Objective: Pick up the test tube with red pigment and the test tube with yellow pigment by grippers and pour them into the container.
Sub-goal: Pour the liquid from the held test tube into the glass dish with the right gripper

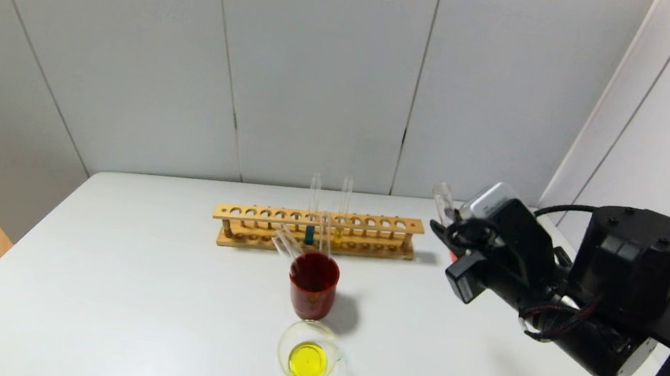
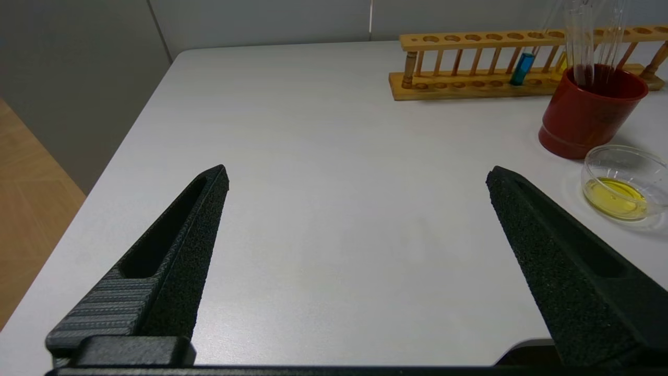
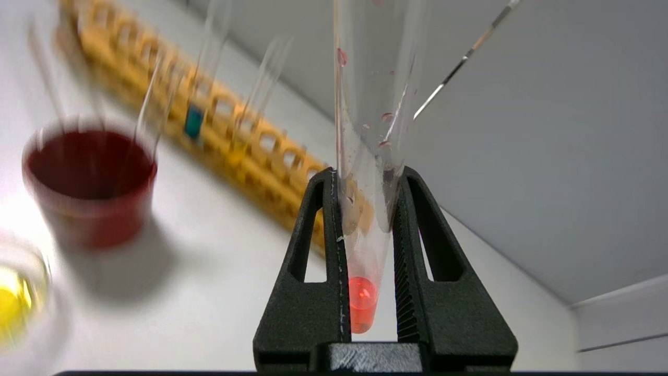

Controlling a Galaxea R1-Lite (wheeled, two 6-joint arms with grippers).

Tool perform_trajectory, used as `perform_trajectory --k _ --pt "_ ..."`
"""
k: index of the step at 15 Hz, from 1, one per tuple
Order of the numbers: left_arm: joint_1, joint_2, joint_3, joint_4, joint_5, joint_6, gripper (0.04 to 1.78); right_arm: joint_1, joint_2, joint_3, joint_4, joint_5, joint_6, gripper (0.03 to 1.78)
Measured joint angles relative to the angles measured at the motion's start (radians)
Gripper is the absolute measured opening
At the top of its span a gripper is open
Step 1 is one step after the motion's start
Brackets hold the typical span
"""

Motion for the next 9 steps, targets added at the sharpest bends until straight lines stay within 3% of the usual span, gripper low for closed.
perform_trajectory --k 6,9 --pt "0.000 0.000 0.000 0.000 0.000 0.000 1.75 0.125 0.076 0.054 0.004 0.016 -0.253 0.33" --pt "0.000 0.000 0.000 0.000 0.000 0.000 1.75 0.167 0.133 0.059 0.014 0.014 -0.302 0.33"
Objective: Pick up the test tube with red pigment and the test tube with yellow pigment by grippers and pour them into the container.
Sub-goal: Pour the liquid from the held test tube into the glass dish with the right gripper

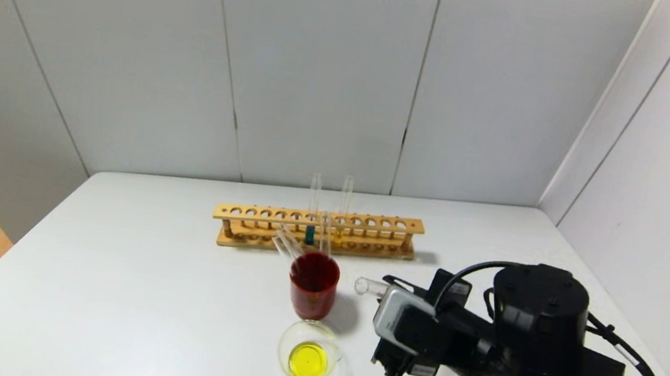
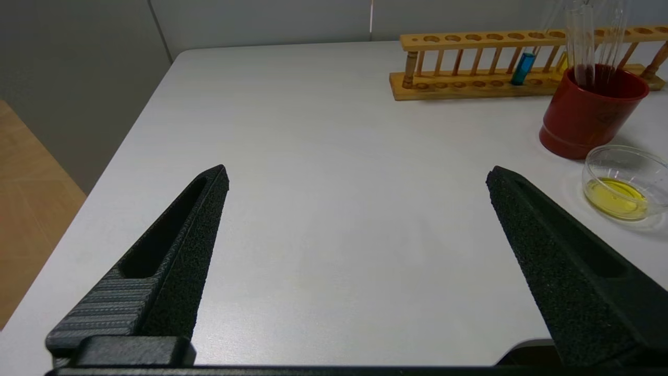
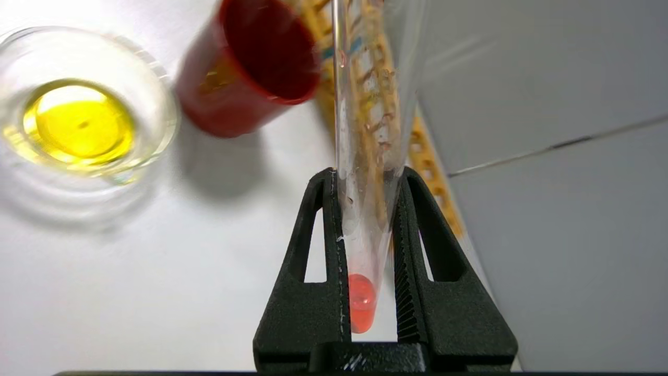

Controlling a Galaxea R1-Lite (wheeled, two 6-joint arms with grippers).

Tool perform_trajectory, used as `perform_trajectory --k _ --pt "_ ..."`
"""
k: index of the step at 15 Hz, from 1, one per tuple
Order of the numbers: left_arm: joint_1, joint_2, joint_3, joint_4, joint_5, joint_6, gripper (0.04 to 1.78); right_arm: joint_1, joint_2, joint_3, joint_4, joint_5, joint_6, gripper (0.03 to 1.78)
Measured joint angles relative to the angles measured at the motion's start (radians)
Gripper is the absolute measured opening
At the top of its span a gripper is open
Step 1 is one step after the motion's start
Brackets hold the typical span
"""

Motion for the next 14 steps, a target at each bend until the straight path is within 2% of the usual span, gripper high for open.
perform_trajectory --k 4,6,9,14 --pt "0.000 0.000 0.000 0.000 0.000 0.000 1.75 0.013 0.062 -0.021 0.053 0.000 -0.127 0.33" --pt "0.000 0.000 0.000 0.000 0.000 0.000 1.75 0.021 0.072 -0.054 0.138 0.000 -0.161 0.33" --pt "0.000 0.000 0.000 0.000 0.000 0.000 1.75 0.042 0.075 -0.125 0.268 -0.001 -0.179 0.33" --pt "0.000 0.000 0.000 0.000 0.000 0.000 1.75 0.051 0.085 -0.247 0.465 -0.011 -0.286 0.33"
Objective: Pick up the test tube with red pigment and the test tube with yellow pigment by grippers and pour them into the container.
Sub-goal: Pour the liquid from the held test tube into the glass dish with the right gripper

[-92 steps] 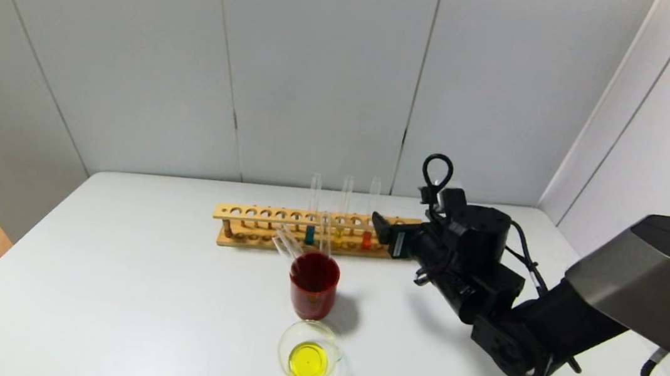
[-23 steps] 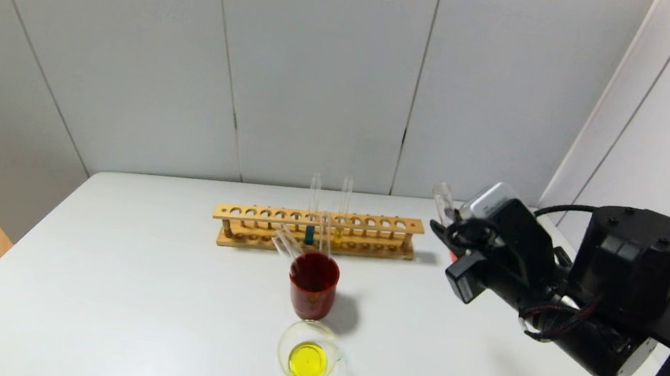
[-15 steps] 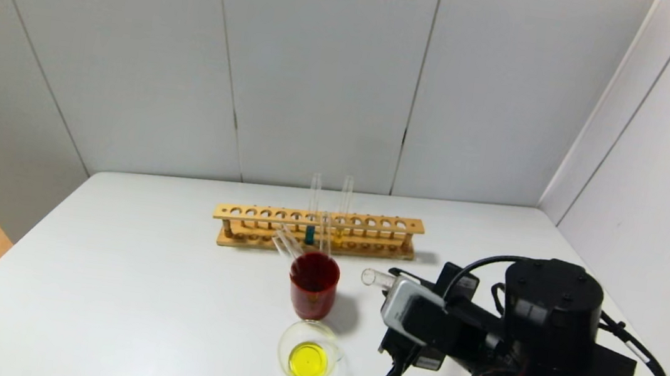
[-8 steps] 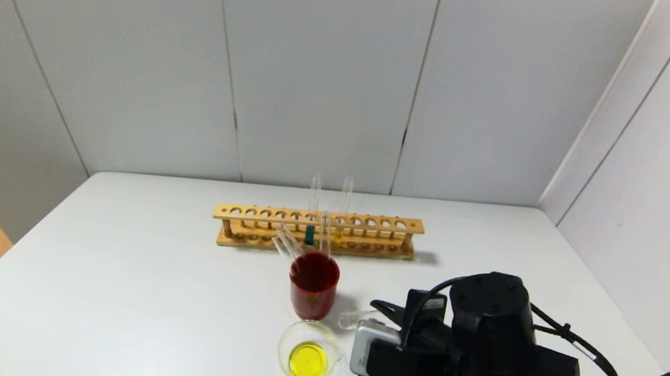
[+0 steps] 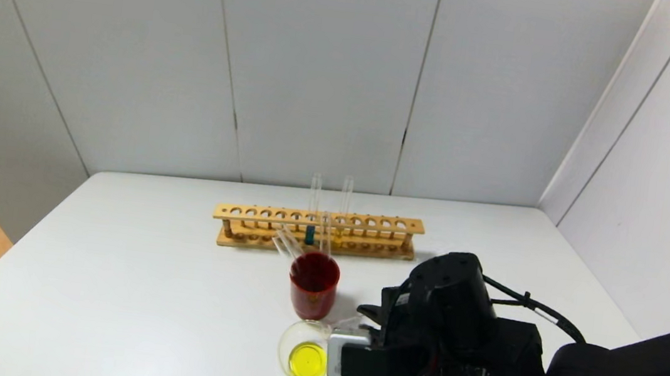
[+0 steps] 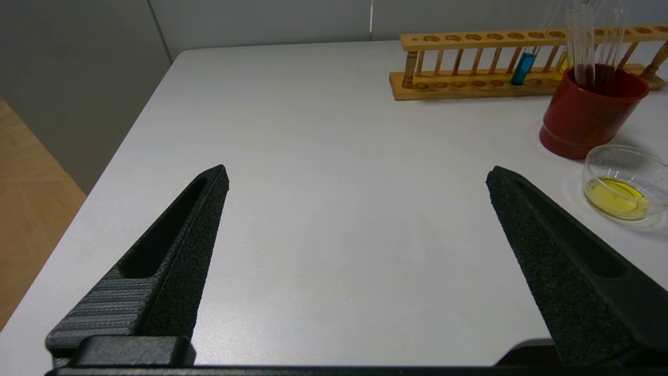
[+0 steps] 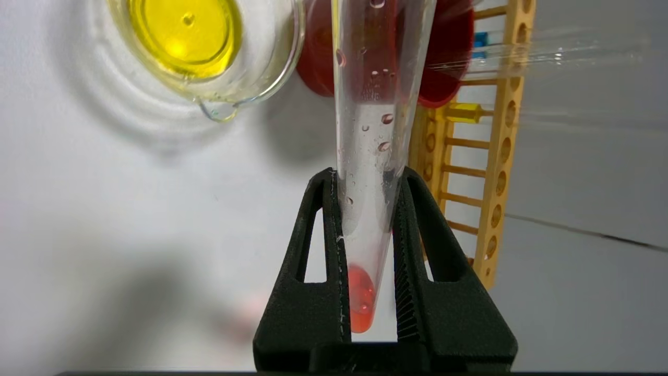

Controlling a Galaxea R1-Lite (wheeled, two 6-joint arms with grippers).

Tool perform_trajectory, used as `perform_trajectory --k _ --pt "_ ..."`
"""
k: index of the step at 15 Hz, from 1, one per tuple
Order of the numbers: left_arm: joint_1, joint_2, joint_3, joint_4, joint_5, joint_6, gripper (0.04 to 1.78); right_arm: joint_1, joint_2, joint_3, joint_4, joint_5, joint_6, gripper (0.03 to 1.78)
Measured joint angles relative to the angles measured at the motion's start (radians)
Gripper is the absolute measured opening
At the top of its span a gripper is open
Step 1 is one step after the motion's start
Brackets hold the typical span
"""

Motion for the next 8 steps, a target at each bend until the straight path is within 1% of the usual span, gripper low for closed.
perform_trajectory --k 1,4,6,8 --pt "0.000 0.000 0.000 0.000 0.000 -0.001 1.75 -0.002 0.002 -0.027 0.059 -0.002 -0.016 0.33" --pt "0.000 0.000 0.000 0.000 0.000 0.000 1.75 -0.006 0.011 -0.127 0.243 -0.014 -0.028 0.33" --pt "0.000 0.000 0.000 0.000 0.000 -0.001 1.75 -0.007 0.024 -0.207 0.353 -0.049 -0.048 0.33" --pt "0.000 0.000 0.000 0.000 0.000 0.000 1.75 -0.005 0.044 -0.277 0.431 -0.101 -0.083 0.33"
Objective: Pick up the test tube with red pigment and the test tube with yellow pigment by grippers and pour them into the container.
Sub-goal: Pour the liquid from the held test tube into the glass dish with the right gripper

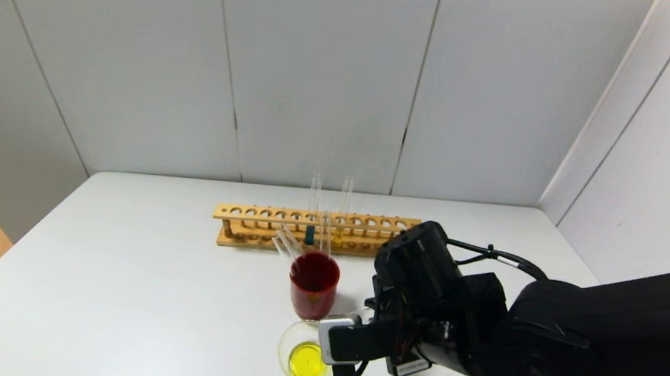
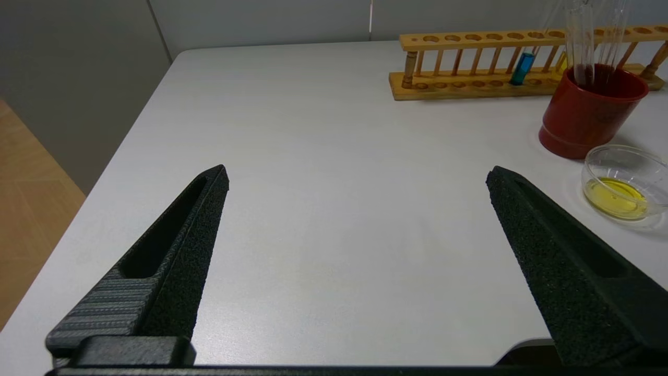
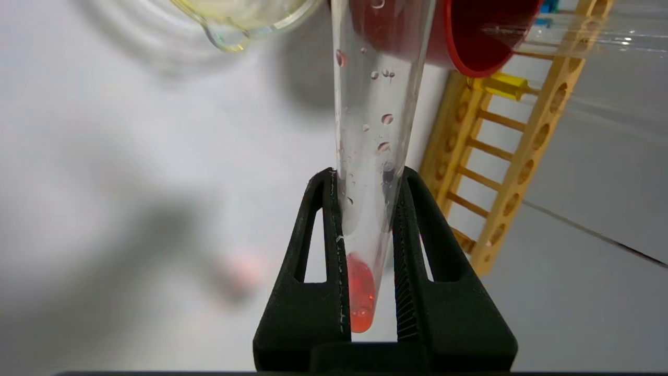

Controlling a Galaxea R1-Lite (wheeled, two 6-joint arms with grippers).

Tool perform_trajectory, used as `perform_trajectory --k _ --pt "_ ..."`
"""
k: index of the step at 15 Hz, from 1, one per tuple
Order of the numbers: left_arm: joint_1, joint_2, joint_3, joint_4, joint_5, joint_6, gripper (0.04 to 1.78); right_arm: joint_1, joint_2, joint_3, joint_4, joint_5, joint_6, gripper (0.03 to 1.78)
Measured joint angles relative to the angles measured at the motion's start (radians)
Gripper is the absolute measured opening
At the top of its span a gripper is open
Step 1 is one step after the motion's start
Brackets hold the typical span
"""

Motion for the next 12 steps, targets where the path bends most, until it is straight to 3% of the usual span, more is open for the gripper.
perform_trajectory --k 4,12 --pt "0.000 0.000 0.000 0.000 0.000 0.000 1.75 0.016 0.029 -0.069 0.065 -0.074 -0.044 0.33" --pt "0.000 0.000 0.000 0.000 0.000 0.000 1.75 0.054 0.061 -0.100 0.074 -0.152 -0.121 0.33"
